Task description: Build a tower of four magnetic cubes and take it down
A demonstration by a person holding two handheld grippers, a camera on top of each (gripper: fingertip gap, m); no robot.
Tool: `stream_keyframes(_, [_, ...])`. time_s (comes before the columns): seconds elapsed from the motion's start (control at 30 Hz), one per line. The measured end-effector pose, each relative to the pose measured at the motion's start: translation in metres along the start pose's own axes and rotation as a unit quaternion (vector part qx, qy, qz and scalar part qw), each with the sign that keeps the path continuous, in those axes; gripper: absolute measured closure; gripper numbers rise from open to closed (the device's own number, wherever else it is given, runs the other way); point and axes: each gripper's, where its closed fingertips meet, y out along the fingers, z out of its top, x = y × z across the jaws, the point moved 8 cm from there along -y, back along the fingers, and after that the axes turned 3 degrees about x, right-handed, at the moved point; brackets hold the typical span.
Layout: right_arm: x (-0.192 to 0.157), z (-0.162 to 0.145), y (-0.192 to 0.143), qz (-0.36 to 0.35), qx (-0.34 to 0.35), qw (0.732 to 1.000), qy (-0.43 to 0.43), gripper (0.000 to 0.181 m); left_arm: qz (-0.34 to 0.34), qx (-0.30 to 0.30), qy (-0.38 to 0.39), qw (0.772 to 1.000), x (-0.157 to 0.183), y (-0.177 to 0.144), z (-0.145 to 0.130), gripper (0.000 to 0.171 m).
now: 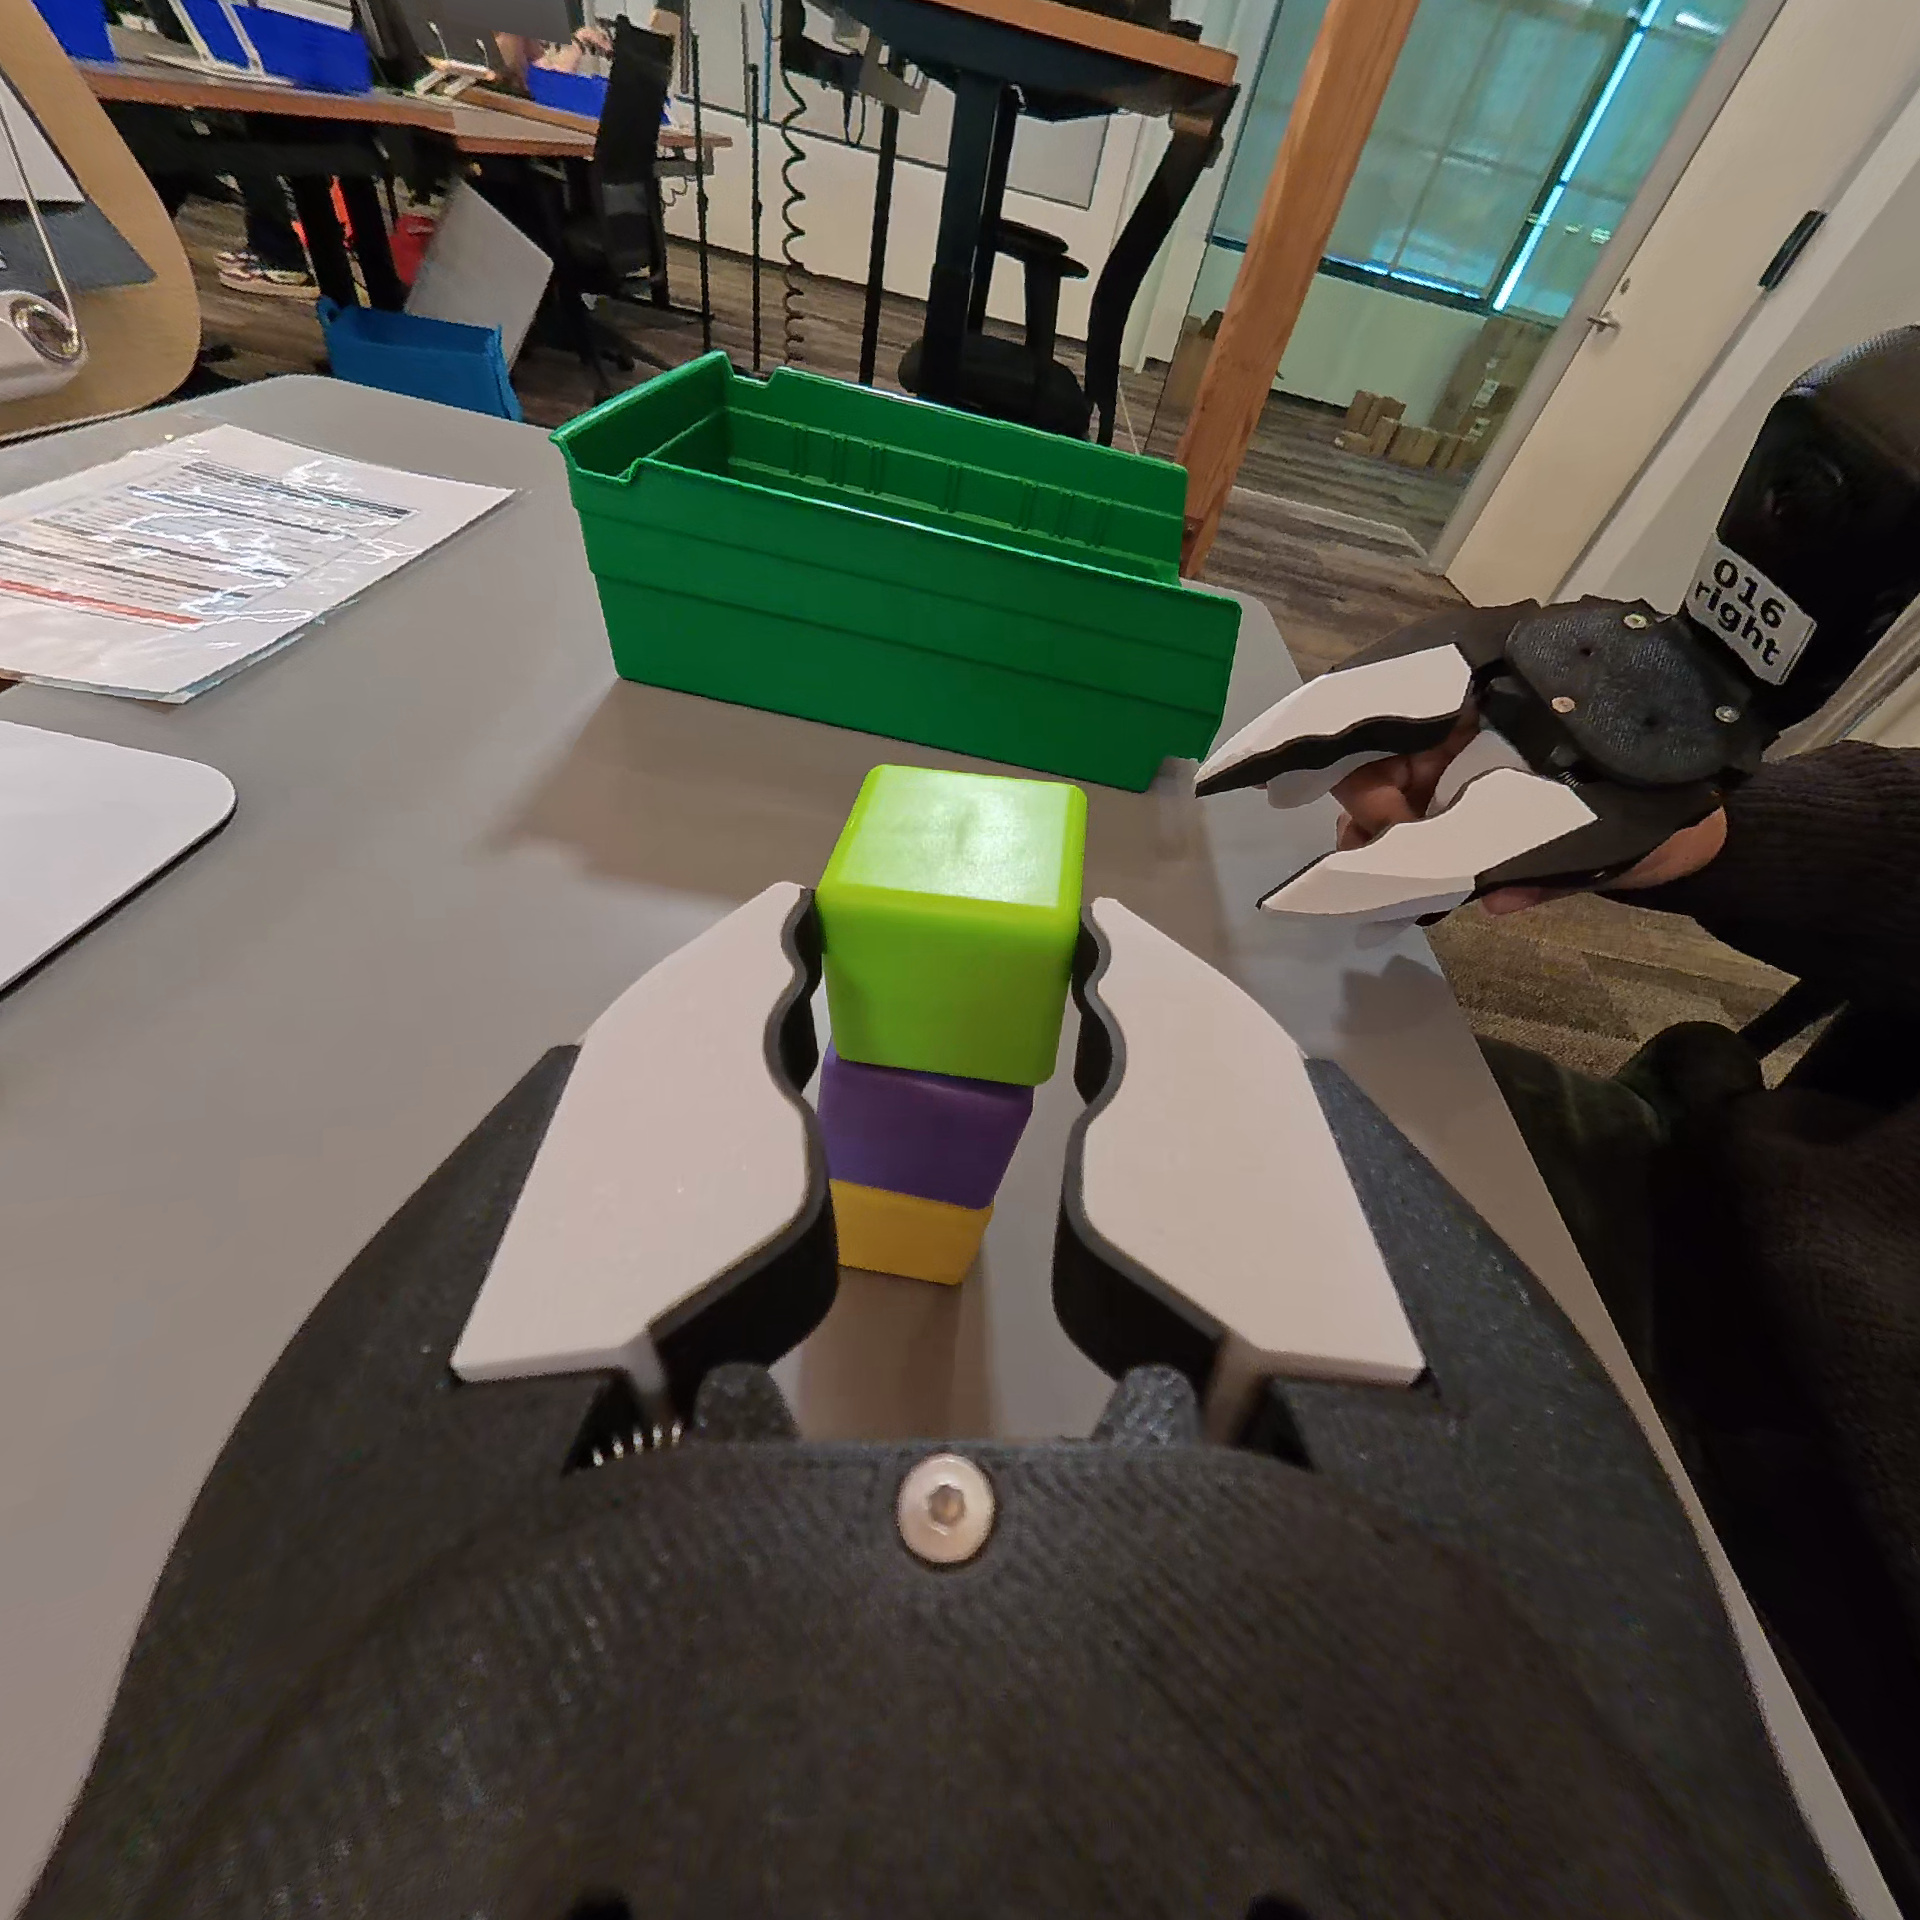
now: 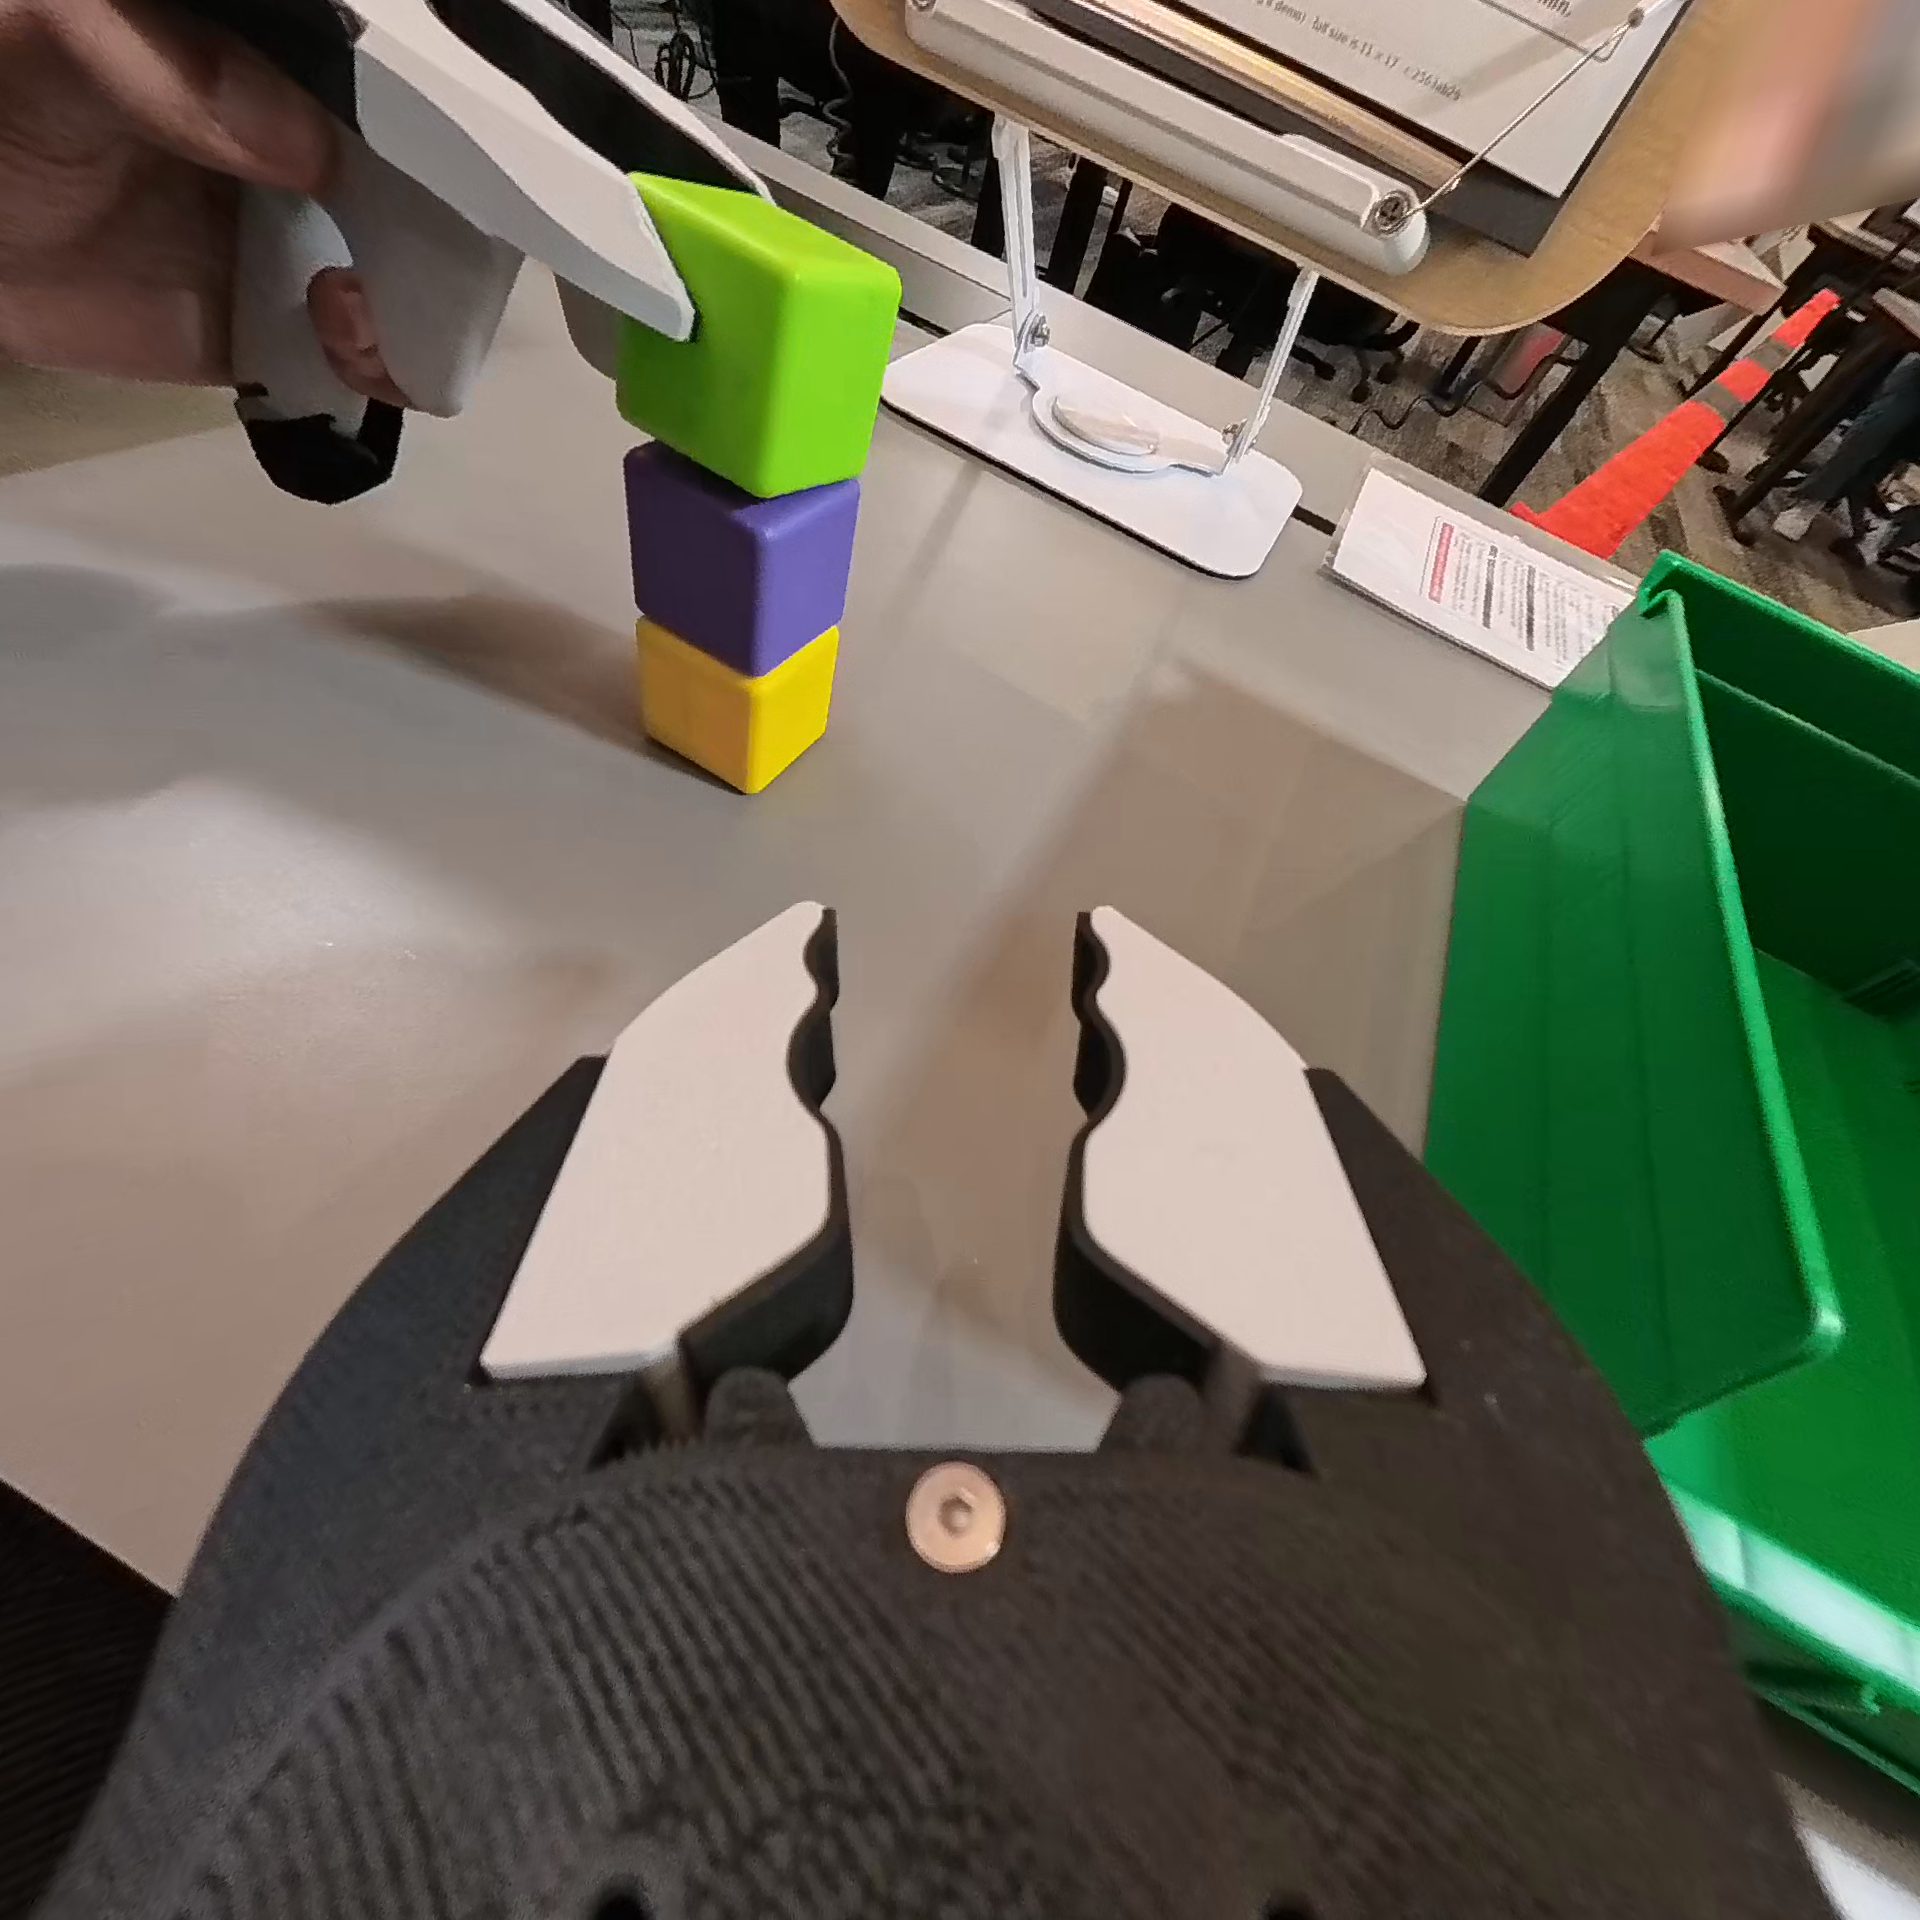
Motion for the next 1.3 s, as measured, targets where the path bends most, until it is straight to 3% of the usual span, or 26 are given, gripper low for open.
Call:
stream_keyframes(0.8, [0.0,0.0,0.0,0.001,0.0,1.0,0.002,0.137,-0.001,-0.018,0.008,1.0,0.004,0.002,-0.005,0.121])
stream_keyframes(1.03, [0.001,0.0,0.0,0.002,0.001,1.0,0.003,0.137,0.003,-0.028,0.008,1.0,0.004,0.001,-0.006,0.103])
stream_keyframes(1.3, [-0.002,0.003,0.005,0.013,0.004,1.0,0.001,0.137,0.037,0.06,0.005,0.998,0.012,-0.03,0.032,0.067])
